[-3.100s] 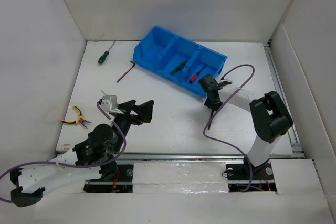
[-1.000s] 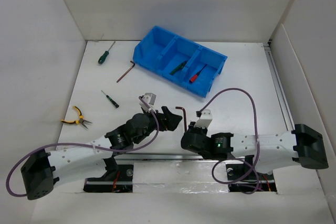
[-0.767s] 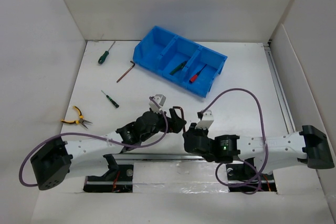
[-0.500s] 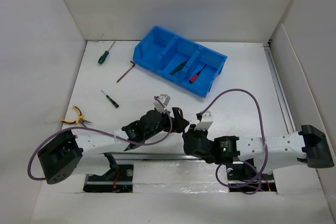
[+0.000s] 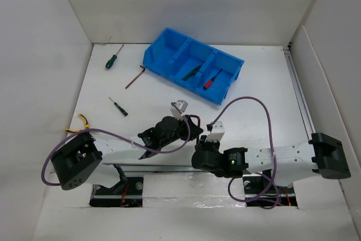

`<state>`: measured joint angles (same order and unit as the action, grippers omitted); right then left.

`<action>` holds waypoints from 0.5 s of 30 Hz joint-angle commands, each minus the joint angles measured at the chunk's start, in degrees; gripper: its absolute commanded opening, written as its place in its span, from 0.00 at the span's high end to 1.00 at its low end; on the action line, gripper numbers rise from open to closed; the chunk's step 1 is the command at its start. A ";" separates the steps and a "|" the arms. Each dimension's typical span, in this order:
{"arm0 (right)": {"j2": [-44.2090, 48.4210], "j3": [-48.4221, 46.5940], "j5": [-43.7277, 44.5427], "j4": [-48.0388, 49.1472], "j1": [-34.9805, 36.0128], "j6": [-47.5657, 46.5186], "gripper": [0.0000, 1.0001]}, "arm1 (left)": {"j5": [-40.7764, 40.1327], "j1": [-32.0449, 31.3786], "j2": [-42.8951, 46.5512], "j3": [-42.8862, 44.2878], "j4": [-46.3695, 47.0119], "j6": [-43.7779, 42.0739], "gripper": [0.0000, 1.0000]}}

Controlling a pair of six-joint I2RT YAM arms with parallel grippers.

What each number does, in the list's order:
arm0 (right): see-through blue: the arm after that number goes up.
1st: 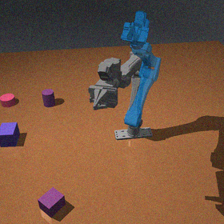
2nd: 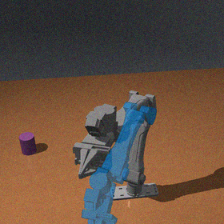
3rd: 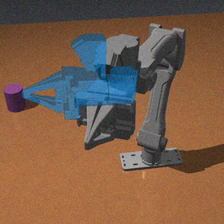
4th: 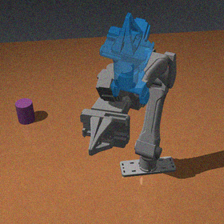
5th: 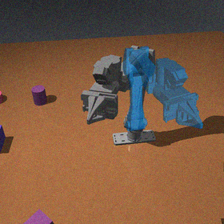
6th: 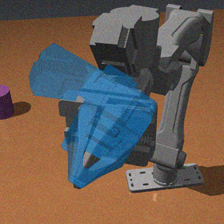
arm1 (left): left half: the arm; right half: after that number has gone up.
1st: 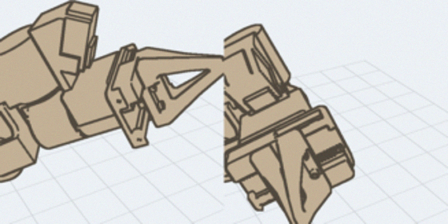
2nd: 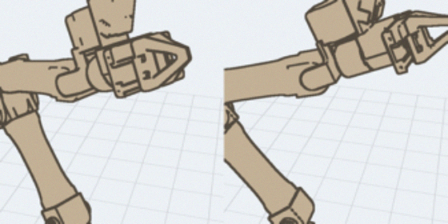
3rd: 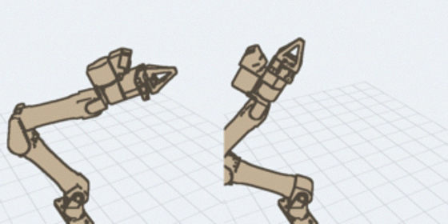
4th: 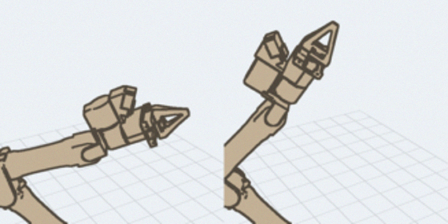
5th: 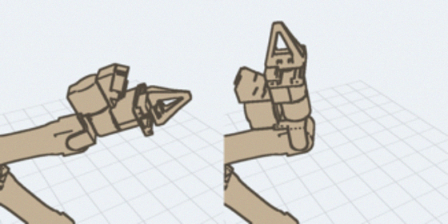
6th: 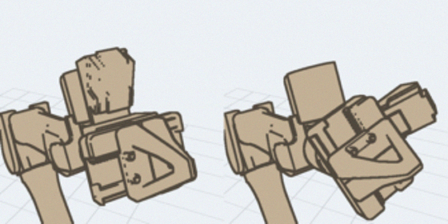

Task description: Sort the tools into containers

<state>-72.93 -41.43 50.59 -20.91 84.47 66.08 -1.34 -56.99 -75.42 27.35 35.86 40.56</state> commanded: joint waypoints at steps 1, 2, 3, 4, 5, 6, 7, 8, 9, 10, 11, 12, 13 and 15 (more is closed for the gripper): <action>1.11 -2.95 5.84 3.24 0.52 1.15 1.00 | 1.08 -0.14 -0.08 2.09 4.66 -0.83 1.00; 1.29 -2.69 6.27 3.33 0.52 1.15 1.00 | 0.99 -0.14 -0.25 2.26 4.66 -0.65 1.00; 1.47 -2.60 6.63 3.15 0.52 1.50 1.00 | 0.99 -0.14 -0.43 2.44 4.66 -0.74 1.00; 1.91 -2.69 6.98 3.07 0.52 1.24 1.00 | 0.99 -0.14 -0.78 2.96 4.57 -0.74 1.00; 2.52 -2.95 8.20 2.98 0.52 0.89 1.00 | 0.99 -0.14 -1.48 3.32 4.49 -0.83 1.00; 2.87 -3.39 8.82 1.93 0.52 0.28 1.00 | 1.08 -0.14 -1.92 3.75 4.31 -1.18 1.00; 3.31 -4.35 9.17 1.57 0.52 -0.42 1.00 | 0.99 -0.14 -2.36 4.89 4.05 -1.44 1.00; 4.27 -4.97 9.70 0.96 0.52 -0.69 0.95 | 0.82 -0.14 -3.24 5.60 2.91 -1.62 1.00; 4.89 -5.41 10.14 -0.35 0.52 -0.78 0.79 | 0.56 -0.14 -3.59 6.39 2.38 -1.79 1.00; 5.68 -5.76 10.41 -0.71 0.52 -0.87 0.73 | 0.29 -0.14 -3.94 7.70 1.85 -1.97 1.00; 7.52 -5.68 10.93 -1.06 0.52 -0.96 0.68 | -0.32 -0.14 -4.47 8.32 0.63 -2.15 1.00; 8.67 -5.42 11.28 -1.85 0.52 -0.96 0.60 | -0.67 -0.14 -4.65 9.03 -0.08 -2.23 1.00; 9.90 -5.15 11.55 -2.29 0.52 -0.78 0.56 | -1.11 -0.14 -4.65 10.34 -0.78 -2.41 1.00; 14.45 -3.23 11.81 -3.52 0.52 -0.08 0.23 | -2.43 -0.14 -4.48 11.40 -2.72 -2.67 1.00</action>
<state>-63.86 -43.81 56.60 -23.29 84.49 65.28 -1.78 -57.25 -80.84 35.05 33.91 39.46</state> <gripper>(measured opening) 0.692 0.102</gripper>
